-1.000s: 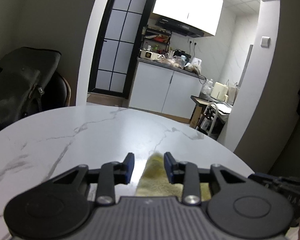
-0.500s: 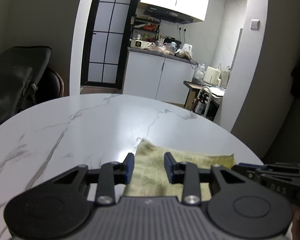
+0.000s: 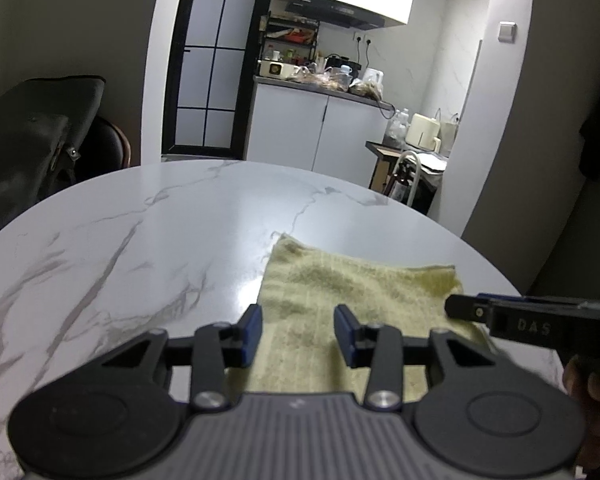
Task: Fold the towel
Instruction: 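Pull both grippers back from the twice-folded towel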
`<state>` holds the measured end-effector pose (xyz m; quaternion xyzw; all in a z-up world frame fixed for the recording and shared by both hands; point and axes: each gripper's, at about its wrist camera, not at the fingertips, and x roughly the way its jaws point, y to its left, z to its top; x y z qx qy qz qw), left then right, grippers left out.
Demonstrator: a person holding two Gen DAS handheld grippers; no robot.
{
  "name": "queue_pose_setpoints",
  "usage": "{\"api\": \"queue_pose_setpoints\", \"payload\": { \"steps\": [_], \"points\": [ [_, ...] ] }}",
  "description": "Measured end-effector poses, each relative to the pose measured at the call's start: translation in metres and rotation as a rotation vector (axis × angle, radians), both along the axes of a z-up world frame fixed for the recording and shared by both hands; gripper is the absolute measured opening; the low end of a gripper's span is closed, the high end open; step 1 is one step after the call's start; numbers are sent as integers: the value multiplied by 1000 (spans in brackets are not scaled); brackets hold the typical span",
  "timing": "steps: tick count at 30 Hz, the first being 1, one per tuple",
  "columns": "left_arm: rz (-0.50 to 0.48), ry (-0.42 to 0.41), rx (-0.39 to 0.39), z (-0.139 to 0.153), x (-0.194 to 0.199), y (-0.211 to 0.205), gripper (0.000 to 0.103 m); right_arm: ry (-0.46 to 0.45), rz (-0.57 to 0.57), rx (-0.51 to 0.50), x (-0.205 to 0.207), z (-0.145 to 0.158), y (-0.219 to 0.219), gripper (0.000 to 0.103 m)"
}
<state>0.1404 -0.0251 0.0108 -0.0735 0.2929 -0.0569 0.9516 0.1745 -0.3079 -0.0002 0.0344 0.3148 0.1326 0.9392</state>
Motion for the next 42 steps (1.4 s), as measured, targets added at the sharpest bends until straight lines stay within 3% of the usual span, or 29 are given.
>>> {"api": "queue_pose_setpoints", "payload": {
  "steps": [9,14,17,21,26,31,42],
  "points": [
    [16,2,33,8,-13,-8,54,-11,15,20,-10,-1,1,41],
    [16,-4,55,10,-30,-16,70,-25,12,39,-15,0,-4,41],
    [16,-3,56,10,-40,-19,71,-38,22,40,-19,0,-2,54],
    [6,-18,57,14,-52,-22,86,-52,22,25,-23,1,1,73],
    [-19,-52,143,18,-65,-32,99,-55,-6,18,-30,0,1,102],
    [3,-53,159,17,-71,-33,103,-69,-7,-6,-44,-3,8,102],
    [35,-55,163,18,-84,-30,103,-82,-34,53,-55,4,3,102]
  ]
}}
